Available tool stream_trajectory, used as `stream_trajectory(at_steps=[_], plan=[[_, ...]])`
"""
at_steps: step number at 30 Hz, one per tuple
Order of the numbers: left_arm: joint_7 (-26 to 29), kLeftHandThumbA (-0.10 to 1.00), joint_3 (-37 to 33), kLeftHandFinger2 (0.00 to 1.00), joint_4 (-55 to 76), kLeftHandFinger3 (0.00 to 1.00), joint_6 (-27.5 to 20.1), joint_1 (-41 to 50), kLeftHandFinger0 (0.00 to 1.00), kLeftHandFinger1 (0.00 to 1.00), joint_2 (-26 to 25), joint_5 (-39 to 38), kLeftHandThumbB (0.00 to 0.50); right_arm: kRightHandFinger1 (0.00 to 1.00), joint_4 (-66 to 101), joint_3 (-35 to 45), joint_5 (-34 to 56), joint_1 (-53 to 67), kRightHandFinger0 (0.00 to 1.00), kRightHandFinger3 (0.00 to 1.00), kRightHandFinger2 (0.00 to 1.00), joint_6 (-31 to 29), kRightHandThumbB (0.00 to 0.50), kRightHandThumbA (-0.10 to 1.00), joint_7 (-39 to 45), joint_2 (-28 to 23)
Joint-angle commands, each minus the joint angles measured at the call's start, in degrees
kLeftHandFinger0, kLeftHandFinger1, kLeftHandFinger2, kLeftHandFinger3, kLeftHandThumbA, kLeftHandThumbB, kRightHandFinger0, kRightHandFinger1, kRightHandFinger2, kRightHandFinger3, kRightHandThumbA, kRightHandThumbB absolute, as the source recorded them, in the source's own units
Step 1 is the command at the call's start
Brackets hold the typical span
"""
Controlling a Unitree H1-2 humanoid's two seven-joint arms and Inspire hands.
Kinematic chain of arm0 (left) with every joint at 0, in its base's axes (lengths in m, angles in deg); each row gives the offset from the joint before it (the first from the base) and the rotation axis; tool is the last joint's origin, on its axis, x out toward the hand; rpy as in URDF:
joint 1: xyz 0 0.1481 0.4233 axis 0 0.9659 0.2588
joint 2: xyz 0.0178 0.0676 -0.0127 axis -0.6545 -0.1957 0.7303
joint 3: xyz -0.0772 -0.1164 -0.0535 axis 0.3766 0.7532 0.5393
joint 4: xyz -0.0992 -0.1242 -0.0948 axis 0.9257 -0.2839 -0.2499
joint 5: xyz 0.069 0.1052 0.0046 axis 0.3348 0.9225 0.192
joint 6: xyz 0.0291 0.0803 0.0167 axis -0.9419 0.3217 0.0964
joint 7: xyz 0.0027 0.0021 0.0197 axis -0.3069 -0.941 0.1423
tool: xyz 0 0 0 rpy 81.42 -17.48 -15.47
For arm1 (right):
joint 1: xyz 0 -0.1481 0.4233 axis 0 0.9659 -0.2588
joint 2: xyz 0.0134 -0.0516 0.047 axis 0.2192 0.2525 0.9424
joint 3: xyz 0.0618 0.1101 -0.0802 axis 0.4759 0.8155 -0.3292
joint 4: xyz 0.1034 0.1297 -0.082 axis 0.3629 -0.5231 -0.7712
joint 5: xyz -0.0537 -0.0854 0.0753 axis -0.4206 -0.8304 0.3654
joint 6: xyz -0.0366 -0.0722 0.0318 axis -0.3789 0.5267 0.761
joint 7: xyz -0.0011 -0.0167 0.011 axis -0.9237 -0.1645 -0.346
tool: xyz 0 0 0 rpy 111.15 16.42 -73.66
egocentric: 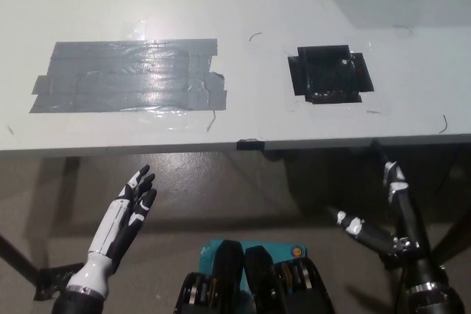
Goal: A white bottle is kept in the middle of the desk infront of the robot and the robot picks it up with its right hand and passes it to a person
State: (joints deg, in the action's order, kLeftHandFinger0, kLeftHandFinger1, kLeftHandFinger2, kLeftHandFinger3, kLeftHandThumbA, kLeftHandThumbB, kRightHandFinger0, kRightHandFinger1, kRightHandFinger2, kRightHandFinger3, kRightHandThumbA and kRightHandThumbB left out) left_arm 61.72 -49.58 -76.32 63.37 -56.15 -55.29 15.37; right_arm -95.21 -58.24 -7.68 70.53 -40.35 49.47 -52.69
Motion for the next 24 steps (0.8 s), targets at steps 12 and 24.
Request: stream_trajectory(at_steps=[12, 24], plan=[[0.2, 0.9, -0.1, 1.0, 1.7, 1.0, -2.1, 1.8, 1.0, 1.0, -0.2, 0.2, 0.245, 1.0, -6.2, 0.2, 2.5, -0.9, 1.0, 1.0, 1.0, -3.9, 0.276, 0.87, 4.7, -0.1], [0.2, 0.92, 0.5, 1.0, 1.1, 1.0, -2.0, 1.5, 1.0, 1.0, -0.4, -0.2, 0.224, 1.0, -5.9, 0.5, 3.0, -1.3, 1.0, 1.0, 1.0, -2.9, 0.295, 0.9, 5.7, 0.2]])
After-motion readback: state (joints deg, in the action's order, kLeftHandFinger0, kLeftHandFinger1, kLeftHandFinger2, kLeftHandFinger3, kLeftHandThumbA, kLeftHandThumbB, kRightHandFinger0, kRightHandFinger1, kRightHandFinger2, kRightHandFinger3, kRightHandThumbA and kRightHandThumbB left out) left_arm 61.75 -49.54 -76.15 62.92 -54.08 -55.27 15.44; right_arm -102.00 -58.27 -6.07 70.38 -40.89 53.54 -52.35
